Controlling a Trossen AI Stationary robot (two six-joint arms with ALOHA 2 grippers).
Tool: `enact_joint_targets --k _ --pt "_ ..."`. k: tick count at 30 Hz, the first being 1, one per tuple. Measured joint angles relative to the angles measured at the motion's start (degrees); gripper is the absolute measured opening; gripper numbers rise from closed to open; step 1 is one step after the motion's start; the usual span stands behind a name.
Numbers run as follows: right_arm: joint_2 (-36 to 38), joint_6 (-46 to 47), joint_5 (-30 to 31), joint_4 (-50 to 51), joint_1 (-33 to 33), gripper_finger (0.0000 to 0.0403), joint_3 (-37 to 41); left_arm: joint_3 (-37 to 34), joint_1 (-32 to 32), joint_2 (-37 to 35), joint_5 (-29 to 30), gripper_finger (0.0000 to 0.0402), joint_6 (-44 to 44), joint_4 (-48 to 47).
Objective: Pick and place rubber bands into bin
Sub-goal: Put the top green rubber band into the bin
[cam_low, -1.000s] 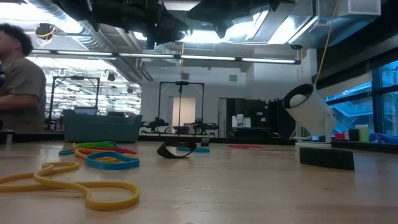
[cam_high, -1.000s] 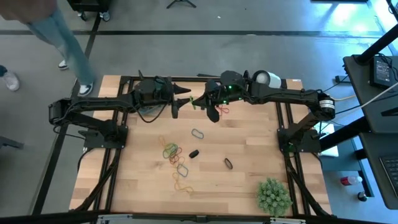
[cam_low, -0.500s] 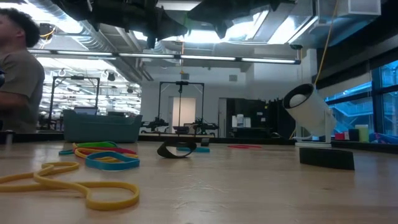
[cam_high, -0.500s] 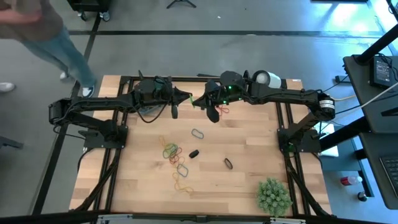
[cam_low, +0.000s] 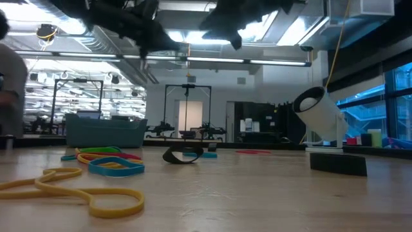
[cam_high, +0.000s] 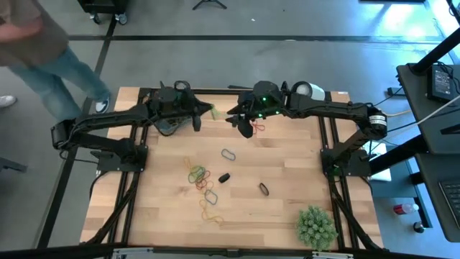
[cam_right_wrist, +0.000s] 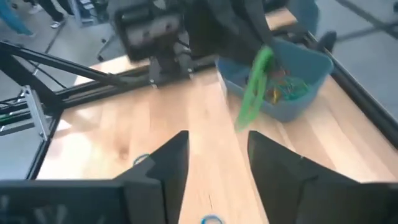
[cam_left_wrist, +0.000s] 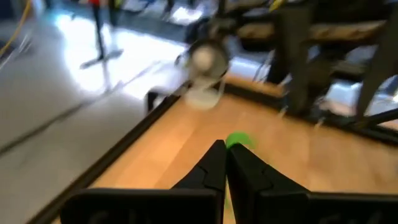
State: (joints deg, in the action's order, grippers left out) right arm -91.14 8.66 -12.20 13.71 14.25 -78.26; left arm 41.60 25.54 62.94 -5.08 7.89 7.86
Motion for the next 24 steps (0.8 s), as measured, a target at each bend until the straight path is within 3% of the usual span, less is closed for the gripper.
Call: enact_joint_targets --k 5,12,16,24 --pt "-0.7 0.3 2.9 3.5 0.0 0.0189 0.1 0.0 7.8 -5.7 0.9 0.0003 1.5 -16.7" --pt "-2.5 0.2 2.9 4.1 0.0 0.0184 0.1 0.0 21.8 -8.5 4.1 0.0002 2.9 -37.8" --pt "-3.7 0.2 2.9 3.4 0.0 0.0181 0.0 0.0 27.3 -6.1 4.1 0.0002 1.3 -43.6" --pt "-5.1 0.3 2.8 2.3 0.0 0.0182 0.0 0.0 31.3 2.9 4.0 0.0006 -0.2 -44.0"
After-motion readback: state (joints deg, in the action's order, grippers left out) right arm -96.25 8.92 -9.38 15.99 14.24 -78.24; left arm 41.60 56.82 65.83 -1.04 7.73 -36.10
